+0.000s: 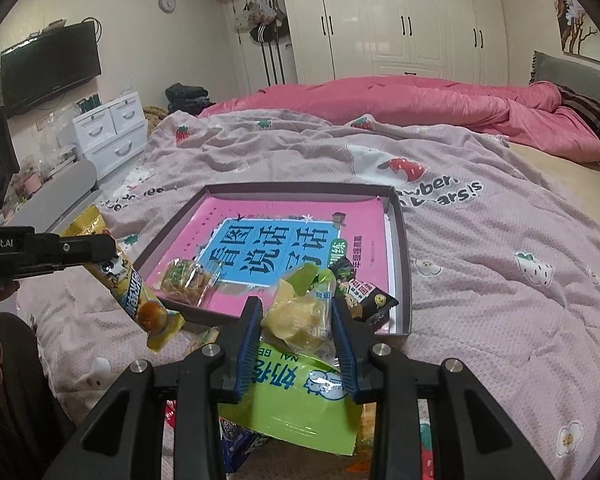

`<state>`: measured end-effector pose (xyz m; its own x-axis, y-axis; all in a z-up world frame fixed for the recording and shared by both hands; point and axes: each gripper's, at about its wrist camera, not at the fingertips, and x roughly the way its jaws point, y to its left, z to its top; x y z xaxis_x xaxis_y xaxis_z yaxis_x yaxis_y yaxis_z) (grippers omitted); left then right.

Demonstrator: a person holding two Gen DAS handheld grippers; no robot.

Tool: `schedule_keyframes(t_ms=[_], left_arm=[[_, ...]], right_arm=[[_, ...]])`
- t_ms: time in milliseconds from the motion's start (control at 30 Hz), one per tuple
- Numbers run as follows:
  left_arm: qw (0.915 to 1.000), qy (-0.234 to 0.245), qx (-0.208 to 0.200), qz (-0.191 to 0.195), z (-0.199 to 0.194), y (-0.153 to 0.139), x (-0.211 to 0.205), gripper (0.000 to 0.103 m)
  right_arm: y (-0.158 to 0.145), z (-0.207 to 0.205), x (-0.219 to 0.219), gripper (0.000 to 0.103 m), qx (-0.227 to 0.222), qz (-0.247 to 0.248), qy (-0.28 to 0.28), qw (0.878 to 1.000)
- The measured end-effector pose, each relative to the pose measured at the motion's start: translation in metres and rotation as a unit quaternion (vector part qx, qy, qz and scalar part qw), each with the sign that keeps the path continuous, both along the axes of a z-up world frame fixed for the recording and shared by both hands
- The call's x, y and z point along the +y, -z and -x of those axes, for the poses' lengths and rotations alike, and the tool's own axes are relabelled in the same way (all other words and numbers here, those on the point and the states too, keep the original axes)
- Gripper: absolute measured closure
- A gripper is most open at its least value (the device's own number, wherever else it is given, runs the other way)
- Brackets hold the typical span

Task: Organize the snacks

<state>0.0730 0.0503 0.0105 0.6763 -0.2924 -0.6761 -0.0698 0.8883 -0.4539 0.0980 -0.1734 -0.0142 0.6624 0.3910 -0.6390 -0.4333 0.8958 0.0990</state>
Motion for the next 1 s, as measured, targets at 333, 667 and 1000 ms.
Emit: schedule_keyframes(t_ms=[333, 667, 1000], left_arm=[[0.9996, -0.009, -0.026, 0.007, -0.005, -0.020, 0.005, 0.092], [0.9989, -0.013, -0.045, 0.008, -0.014, -0.033, 0.005, 0.092], [0.9980, -0.016, -0.059, 0.015, -0.029, -0.036, -0.002, 0.092]], right_arm=[[-0.012, 0.000, -0.009, 0.068, -0.021, -0.014, 0.014, 1.000], [-0.024, -0.005, -0.010, 0.068, -0.048, -0.018, 0.019, 0.999], [-0.028, -0.013, -0.016, 0.068, -0.053, -0.030, 0.037, 0.997]])
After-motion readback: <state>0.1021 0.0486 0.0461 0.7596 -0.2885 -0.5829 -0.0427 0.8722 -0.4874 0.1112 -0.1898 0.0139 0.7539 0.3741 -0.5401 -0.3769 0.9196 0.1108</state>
